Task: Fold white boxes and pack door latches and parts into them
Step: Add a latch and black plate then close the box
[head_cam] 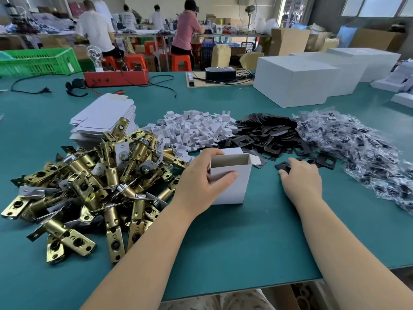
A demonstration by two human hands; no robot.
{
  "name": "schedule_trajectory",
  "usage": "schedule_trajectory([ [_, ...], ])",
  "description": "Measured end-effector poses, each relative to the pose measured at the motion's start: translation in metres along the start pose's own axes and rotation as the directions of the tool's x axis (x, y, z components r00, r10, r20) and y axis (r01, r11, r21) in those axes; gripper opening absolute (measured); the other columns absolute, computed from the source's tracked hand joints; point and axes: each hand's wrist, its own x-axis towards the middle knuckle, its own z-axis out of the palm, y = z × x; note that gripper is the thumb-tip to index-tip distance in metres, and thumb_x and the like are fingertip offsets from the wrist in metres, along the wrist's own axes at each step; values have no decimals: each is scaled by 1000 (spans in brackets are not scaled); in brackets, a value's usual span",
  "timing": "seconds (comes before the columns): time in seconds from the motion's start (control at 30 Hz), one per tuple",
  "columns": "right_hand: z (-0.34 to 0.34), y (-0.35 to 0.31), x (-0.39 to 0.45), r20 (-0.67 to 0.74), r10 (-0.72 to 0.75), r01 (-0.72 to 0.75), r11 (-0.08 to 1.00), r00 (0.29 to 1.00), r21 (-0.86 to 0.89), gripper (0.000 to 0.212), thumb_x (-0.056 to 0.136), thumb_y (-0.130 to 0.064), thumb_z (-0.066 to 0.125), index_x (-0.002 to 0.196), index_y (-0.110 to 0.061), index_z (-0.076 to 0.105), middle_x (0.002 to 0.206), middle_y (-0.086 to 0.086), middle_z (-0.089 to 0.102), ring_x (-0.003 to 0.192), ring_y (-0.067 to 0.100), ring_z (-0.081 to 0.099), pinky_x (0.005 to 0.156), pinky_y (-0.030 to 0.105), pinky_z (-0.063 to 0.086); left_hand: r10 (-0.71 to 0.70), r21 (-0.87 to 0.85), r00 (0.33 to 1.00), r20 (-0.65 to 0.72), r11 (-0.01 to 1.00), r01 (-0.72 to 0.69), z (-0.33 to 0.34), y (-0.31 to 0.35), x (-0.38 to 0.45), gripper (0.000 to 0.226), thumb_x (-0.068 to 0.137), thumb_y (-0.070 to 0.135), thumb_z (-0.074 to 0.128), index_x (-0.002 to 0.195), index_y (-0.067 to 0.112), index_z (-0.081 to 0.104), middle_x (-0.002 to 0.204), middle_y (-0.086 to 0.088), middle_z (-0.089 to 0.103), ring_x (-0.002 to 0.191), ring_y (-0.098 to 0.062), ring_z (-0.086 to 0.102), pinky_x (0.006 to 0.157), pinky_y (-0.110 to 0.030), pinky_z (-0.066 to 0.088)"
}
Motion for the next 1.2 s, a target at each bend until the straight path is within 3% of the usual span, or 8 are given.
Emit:
schedule_trajectory([
  [0.23,3,-4,-9,-133,-94,116,979,987,169,33,103,-18,36,126,-11,58,117,19,57,112,35,42,86,37,34,0,-6,1000,-3,1000,0,-1,1,-1,37,77,56,60,109,41,48,98,11,60,86,-14,56,70,-29,47],
  [0.43,-4,1,-8,-118,117,-38,850,986,525,30,104,-18,27,117,-2,49,88,6,59,74,19,47,63,32,28,-25,-14,999,43,1000,26,-1,-2,1,35,83,52,58,113,38,48,100,3,60,83,-16,56,70,-37,49],
  [0.63,-7,-6,-10,-128,127,-6,732,984,681,26,102,-21,32,79,-17,42,65,-1,42,54,16,49,49,28,30,-42,-225,997,59,973,55,-2,1,-1,33,97,45,29,120,33,49,113,18,56,100,12,47,83,-3,32],
  [0.77,-34,-34,-12,-87,37,65,397,996,915,10,99,-14,46,102,-21,53,78,0,63,50,5,60,49,20,49,-66,-239,992,103,967,89,-3,1,1,33,95,47,30,120,35,48,114,16,54,101,9,47,81,-2,32],
  [0.87,-60,-57,-15,-165,-104,184,212,981,960,26,97,-8,50,100,-33,60,83,-8,68,62,5,62,58,18,51,-86,-246,985,147,962,121,-3,-1,2,30,92,50,35,119,42,46,113,0,56,101,-13,52,88,-21,42],
  [1.03,-82,-78,-40,-253,-560,510,366,789,779,40,93,-5,54,101,-41,67,87,-10,70,83,12,63,79,24,49,-89,-300,981,170,944,138,-1,0,3,35,86,56,50,119,46,46,110,4,60,99,-24,58,87,-44,49],
  [1.13,-79,-83,-49,-143,-727,701,560,671,441,35,94,-5,54,119,-26,65,100,-8,68,99,14,56,86,24,41,-62,-320,986,157,941,110,2,-4,4,40,84,59,49,121,43,47,104,-8,59,90,-29,55,81,-39,45],
  [1.2,-79,-82,-52,-96,-730,697,594,677,401,36,95,-6,52,125,-22,62,109,-2,67,105,15,55,89,19,39,-49,-342,986,160,934,102,3,-6,5,37,84,58,50,119,45,47,99,-13,57,81,-19,50,77,-33,40],
])
